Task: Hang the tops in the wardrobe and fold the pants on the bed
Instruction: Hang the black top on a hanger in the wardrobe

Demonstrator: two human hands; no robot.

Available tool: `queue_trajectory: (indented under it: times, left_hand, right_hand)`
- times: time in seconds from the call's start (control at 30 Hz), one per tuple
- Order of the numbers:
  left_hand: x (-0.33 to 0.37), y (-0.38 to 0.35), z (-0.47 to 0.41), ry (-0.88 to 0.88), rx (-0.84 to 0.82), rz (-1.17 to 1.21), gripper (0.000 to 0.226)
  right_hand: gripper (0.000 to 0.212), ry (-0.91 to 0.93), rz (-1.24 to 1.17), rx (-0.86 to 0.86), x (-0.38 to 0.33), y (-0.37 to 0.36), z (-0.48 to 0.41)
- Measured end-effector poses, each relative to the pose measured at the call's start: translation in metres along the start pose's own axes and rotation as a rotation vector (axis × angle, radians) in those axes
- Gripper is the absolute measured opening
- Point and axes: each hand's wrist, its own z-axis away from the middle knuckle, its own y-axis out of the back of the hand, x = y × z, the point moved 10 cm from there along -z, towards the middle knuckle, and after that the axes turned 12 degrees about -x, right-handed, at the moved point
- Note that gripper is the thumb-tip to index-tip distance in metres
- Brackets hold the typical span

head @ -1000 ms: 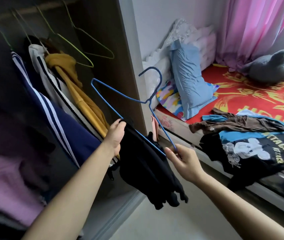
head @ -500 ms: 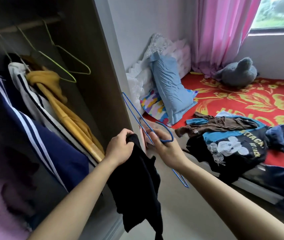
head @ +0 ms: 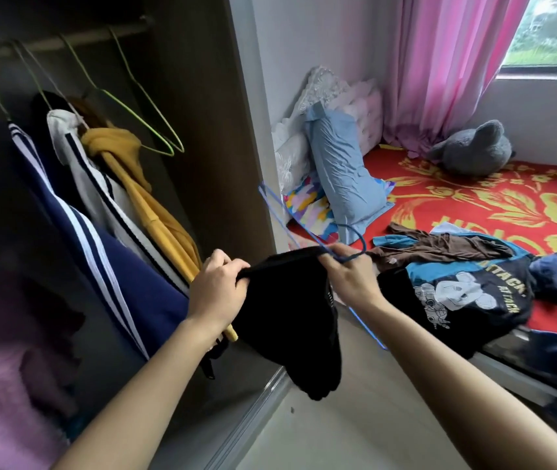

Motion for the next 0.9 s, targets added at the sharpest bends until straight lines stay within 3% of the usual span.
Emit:
queue_trajectory:
  times: [0.1, 0.27, 0.43, 0.53, 0.63, 0.77, 0.9]
  left_hand:
    - [-0.011, -0.013, 0.001, 0.039, -0.074, 0.112, 0.009]
    - [-0.021, -0.057, 0.005, 0.344, -0.308, 1.146, 0.005]
    - [0.001, -0.074, -0.002, 0.368, -0.361, 1.401, 0.022]
    - [-0.001, -0.075, -0.015, 0.319, -0.275, 1.272, 0.028]
    - [-0.011, -0.061, -0.028, 0.243, -0.145, 0.924, 0.024]
    - [-0.017, -0.04, -0.036, 0.146, -0.041, 0.524, 0.019]
    - [-0.033, -0.026, -0.035, 0.165, 0.007, 0.307, 0.024]
  right_hand:
    - [0.017, -0.01, -0.01, 0.008, -0.017, 0.008, -0.009]
    - [0.028, -0.118, 0.063, -0.009, 0.0, 0.012, -0.003]
    - [0.024, -0.202, 0.18, -0.11, 0.025, 0.008, 0.012]
    - [0.023, -0.22, 0.119, -0.204, 0.032, 0.007, 0.025]
    - [0.023, -0.237, 0.081, -0.222, 0.03, 0.018, 0.037]
    - [0.023, -0.192, 0.159, -0.231, 0.006, 0.037, 0.048]
    - [0.022, -0.17, 0.221, -0.239, -0.032, 0.052, 0.058]
